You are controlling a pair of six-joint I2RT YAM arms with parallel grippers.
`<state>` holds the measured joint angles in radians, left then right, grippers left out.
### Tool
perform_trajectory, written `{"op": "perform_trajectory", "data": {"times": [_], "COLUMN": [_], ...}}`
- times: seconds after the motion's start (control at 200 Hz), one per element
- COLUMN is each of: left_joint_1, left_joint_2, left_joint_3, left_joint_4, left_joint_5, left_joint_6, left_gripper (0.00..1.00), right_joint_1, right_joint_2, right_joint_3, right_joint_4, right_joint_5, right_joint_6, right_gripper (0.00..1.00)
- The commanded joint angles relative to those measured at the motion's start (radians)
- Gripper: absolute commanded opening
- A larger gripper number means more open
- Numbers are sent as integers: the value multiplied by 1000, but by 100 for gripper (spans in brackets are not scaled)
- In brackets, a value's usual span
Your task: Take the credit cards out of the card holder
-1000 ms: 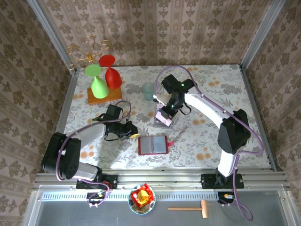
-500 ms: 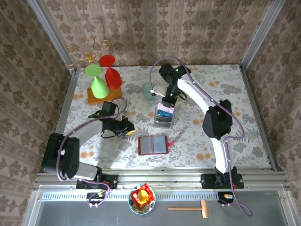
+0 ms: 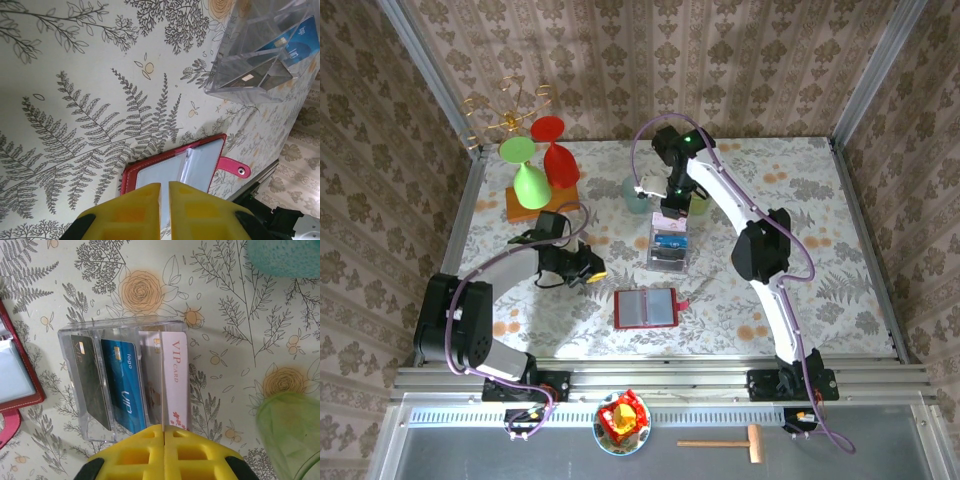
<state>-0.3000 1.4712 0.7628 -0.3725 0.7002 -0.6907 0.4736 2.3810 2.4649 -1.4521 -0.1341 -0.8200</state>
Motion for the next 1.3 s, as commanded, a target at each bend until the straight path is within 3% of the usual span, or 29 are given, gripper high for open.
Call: {"op": "perform_trajectory", "data": {"times": [0.0,0.57,0.885,1.115,1.295], "left_joint_1": [10,10,10,25,54], "left_joint_2": [10,-13,-23,-68,-129], "left_joint_3": [20,-15,-4,-4,-17], "left_joint_4": [-24,-6,-28,-68,-105], "left_joint_5": [15,3,-4,-43,-104], "left_joint_6": [22,-12,0,26,54], "left_gripper": [13,12,13,13,24], "right_joint_1": [-12,-15,-24,-27,-27], "right_joint_2": [37,115,78,-11,-115], "right_joint_3": [56,57,56,15,-101], "right_joint_4": [-68,-80,-27,60,150], "right_joint_5": [28,-62,-34,47,80], "right_joint_6": [-44,-34,19,74,133], "right_gripper": [0,1,19,25,29]}}
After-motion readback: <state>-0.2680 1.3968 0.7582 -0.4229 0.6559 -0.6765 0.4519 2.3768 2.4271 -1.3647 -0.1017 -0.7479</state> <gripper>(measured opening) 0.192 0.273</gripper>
